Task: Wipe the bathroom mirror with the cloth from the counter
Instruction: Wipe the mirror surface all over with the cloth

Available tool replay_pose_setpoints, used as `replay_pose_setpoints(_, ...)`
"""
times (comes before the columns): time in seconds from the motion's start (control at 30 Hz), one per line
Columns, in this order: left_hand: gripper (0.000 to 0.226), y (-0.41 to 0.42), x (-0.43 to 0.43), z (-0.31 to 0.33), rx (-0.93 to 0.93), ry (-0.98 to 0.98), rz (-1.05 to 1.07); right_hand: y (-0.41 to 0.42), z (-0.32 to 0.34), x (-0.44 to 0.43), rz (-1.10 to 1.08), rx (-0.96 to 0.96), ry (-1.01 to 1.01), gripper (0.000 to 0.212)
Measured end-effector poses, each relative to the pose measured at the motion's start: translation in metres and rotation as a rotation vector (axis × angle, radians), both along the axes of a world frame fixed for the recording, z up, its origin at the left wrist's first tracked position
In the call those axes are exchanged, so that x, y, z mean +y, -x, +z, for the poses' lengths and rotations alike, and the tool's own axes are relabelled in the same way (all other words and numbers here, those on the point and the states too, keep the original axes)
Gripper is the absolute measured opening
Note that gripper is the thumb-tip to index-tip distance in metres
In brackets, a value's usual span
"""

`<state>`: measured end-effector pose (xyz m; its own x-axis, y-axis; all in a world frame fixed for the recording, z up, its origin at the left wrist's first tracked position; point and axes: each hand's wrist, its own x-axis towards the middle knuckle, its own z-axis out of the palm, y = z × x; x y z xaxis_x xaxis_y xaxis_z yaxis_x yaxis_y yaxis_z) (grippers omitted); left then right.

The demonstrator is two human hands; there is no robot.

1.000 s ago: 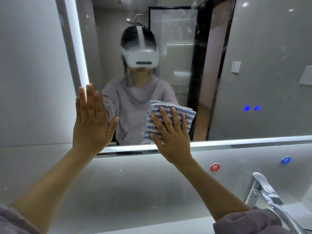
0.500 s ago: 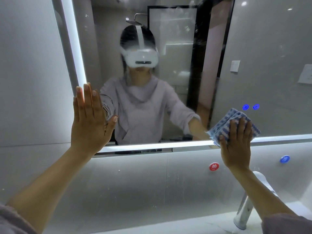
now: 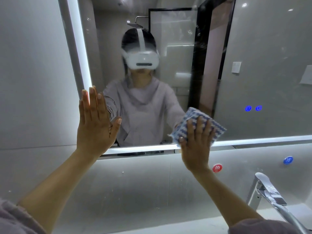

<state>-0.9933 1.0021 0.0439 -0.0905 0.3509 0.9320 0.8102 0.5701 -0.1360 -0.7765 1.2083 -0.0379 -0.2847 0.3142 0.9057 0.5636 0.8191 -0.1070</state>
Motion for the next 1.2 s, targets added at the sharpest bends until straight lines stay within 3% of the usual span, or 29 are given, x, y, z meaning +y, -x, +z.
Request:
replay_pose_setpoints(0.2, 0.083, 0.002, -0.001, 0.0, -0.004, 0.002, 0.018, 0.045, 0.011, -0.046, 0.103, -0.249, -0.25, 0.055)
replay_pose_setpoints(0.57, 0.083, 0.001, 0.0, 0.001, -0.014, -0.013, -0.022, 0.049, 0.069, -0.049, 0.084, -0.393, -0.487, 0.054)
replay_pose_setpoints(0.87, 0.081, 0.002, 0.0, 0.0, -0.002, 0.002, -0.001, -0.022, 0.126, 0.029, -0.059, -0.224, -0.343, 0.059)
replay_pose_setpoints(1.2, 0.082, 0.001, 0.0, 0.0, -0.009, -0.006, -0.022, -0.04, 0.154, 0.053, -0.182, 0.227, 0.036, 0.056)
